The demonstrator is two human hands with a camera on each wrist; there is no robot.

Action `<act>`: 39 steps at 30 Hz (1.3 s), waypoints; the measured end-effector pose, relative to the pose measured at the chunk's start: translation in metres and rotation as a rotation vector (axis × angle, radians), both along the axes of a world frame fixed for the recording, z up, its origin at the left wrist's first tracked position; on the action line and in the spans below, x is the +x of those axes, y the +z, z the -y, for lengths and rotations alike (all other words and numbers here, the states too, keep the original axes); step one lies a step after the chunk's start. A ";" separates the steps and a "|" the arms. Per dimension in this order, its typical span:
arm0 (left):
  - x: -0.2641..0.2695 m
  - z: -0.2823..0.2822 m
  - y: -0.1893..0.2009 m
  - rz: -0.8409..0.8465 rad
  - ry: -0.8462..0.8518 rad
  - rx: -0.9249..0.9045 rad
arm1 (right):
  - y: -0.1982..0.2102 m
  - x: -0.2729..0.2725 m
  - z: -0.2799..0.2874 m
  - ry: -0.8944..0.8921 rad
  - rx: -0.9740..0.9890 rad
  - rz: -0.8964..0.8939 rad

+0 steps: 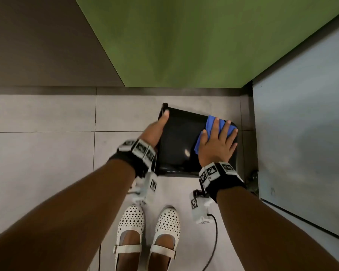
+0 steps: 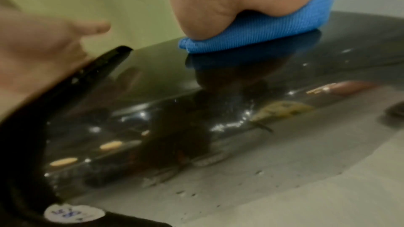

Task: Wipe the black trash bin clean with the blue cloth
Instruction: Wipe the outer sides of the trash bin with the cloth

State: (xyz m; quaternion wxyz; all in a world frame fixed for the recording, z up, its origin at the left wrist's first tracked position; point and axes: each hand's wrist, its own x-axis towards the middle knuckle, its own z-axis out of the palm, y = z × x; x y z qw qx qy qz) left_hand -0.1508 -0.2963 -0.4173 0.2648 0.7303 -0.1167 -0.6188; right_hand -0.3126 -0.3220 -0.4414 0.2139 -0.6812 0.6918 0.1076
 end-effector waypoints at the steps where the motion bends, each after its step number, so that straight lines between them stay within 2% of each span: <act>1: 0.004 0.014 0.003 0.018 0.002 0.023 | -0.001 -0.001 -0.002 0.016 -0.017 0.001; 4: 0.010 0.044 0.028 0.046 -0.030 0.054 | -0.003 -0.006 -0.008 0.020 -0.044 0.012; 7: 0.014 0.057 0.015 0.189 -0.034 0.136 | -0.003 -0.005 -0.008 0.027 -0.050 0.032; 9: 0.015 0.054 0.002 0.338 -0.217 0.158 | -0.003 -0.005 -0.009 0.018 -0.073 0.048; 11: 0.013 0.047 -0.006 0.404 -0.394 0.155 | -0.004 -0.007 -0.013 -0.003 -0.099 0.063; 12: 0.012 0.044 -0.002 0.367 -0.351 0.151 | -0.003 -0.007 -0.016 -0.013 -0.115 0.073; 14: 0.011 0.042 0.004 0.281 -0.132 0.158 | -0.001 -0.008 -0.023 -0.036 -0.151 0.096; 16: 0.009 0.041 0.013 0.320 -0.054 0.106 | 0.000 -0.008 -0.027 -0.054 -0.200 0.144; 18: 0.007 0.036 0.017 0.282 0.047 0.072 | 0.002 -0.007 -0.027 -0.035 -0.259 0.209; 20: 0.002 0.027 0.022 0.211 0.055 0.039 | 0.005 -0.002 -0.025 0.038 -0.286 0.239; 23: -0.009 0.019 0.021 0.152 0.160 -0.063 | 0.016 0.015 -0.025 0.201 -0.318 0.249; 26: -0.018 0.011 0.025 0.193 0.156 -0.151 | 0.029 0.042 -0.029 0.332 -0.326 0.221; 29: -0.023 0.001 0.023 0.245 0.112 -0.220 | 0.038 0.052 -0.018 0.376 -0.258 0.243; 35: -0.035 -0.018 0.023 0.291 0.232 -0.271 | 0.039 0.022 0.021 0.336 -0.059 0.090; 39: -0.041 -0.027 0.022 0.183 0.229 -0.187 | 0.042 -0.003 0.029 0.088 0.117 -0.032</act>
